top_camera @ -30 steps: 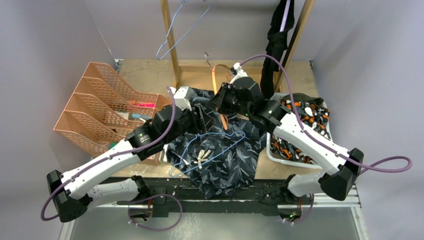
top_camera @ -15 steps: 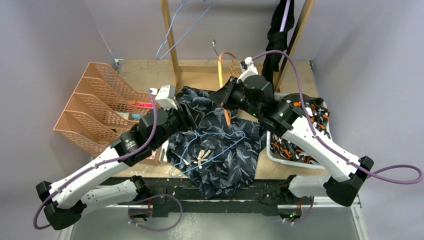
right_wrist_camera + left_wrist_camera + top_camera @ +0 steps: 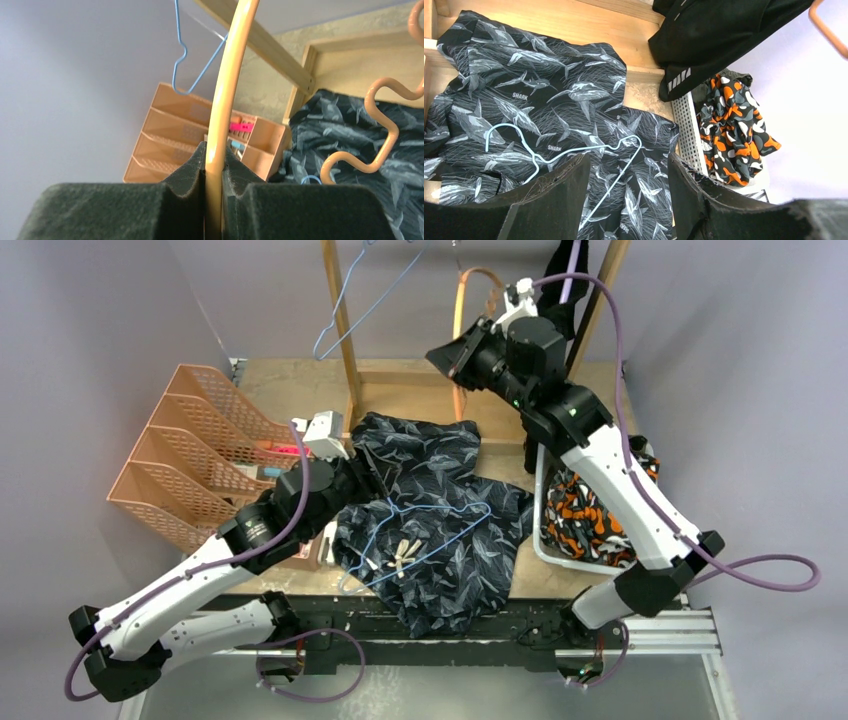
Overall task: Remove the shorts from the hanger
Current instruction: Place the hanger on the clothes rod.
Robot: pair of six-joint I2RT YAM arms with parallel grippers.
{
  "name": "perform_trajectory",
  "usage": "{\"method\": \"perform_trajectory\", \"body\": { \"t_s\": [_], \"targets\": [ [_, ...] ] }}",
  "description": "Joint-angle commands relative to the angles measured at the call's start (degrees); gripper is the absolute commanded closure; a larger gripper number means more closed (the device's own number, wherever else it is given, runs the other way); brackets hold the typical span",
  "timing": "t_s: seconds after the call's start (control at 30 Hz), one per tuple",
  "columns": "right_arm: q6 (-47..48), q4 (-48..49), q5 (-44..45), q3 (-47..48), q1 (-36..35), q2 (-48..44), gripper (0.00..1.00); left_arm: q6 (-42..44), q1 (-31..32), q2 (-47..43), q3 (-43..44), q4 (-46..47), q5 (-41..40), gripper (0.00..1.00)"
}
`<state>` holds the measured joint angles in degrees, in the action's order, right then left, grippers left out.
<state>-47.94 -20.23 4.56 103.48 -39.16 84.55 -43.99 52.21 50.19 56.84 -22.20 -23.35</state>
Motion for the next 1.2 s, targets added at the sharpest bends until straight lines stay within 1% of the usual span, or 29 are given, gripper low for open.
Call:
{"method": "perform_trajectory", "body": {
  "t_s": [0.0, 0.13, 0.27, 0.5, 0.7, 0.93, 1.17],
  "targets": [
    [0.65, 3.62, -3.27, 8.14, 1.53, 3.46, 1.00, -1.18, 0.23, -1.38, 1.84, -0.22, -1.66, 0.42],
    [0.02, 5.00, -6.12, 14.30, 1.59, 6.83, 1.00, -1.69, 0.26, -1.88, 1.40, -0.81, -2.17, 0.42],
    [-1.86, 6.90, -8.04, 18.19, 1.61, 9.20, 1.00, -1.92, 0.22, -1.94, 1.41, -1.47, -2.13, 0.42],
    [-3.73, 7.83, -7.36, 25.24, 1.63, 13.75, 1.00, -2.89, 0.25, -2.00, 1.19, -2.15, -2.20, 0.42],
    [-6.23, 8.35, -4.58, 26.09, 2.78, 15.75, 1.00, -3.78, 0.24, -2.49, 0.86, -2.39, -1.85, 0.42],
    [-6.44, 6.41, -7.93, 33.70, 5.73, 21.38, 1.00, -4.48, 0.24, -3.89, 0.12, -0.91, -1.81, 0.42],
    [-8.57, 7.18, -6.71, 31.00, 5.78, 22.42, 1.00, -4.55, 0.20, -3.84, -0.08, -0.81, -1.95, 0.42]
  ]
}}
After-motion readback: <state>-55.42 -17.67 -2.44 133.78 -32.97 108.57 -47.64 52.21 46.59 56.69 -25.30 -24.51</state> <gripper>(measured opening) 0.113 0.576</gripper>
